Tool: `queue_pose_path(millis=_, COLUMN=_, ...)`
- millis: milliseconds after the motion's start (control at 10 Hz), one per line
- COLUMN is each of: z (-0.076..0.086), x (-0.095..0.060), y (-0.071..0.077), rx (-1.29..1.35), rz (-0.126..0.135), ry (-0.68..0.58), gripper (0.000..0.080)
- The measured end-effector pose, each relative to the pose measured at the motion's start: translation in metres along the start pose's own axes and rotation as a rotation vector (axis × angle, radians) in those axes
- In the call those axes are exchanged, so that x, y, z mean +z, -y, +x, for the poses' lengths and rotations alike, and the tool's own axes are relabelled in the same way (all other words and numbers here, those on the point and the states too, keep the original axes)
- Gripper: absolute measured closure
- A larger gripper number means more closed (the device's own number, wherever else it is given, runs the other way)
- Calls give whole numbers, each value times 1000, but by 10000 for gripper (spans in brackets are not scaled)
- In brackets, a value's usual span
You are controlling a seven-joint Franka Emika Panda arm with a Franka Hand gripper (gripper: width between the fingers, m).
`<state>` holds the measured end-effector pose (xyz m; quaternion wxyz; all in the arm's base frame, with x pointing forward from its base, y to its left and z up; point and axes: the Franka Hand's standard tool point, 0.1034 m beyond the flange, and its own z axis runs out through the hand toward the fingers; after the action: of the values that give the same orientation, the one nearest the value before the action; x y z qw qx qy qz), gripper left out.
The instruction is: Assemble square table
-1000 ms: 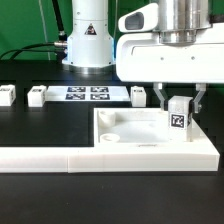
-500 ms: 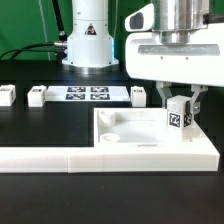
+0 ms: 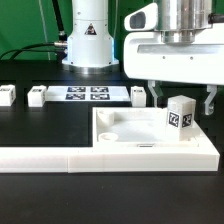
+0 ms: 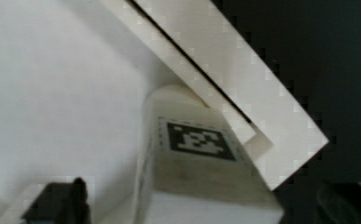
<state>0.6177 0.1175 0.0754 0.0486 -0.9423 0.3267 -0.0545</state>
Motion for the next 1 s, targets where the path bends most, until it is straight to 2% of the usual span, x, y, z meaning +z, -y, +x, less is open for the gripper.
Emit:
queue_pose_path(millis=300, z=2, x=0, y=-3, rx=-351, rz=-7, ry=9, gripper=150)
queue_pose_path(millis=1000, z=-3, x=1, y=-1, rx=-830, rz=-20, ry=19, gripper=150)
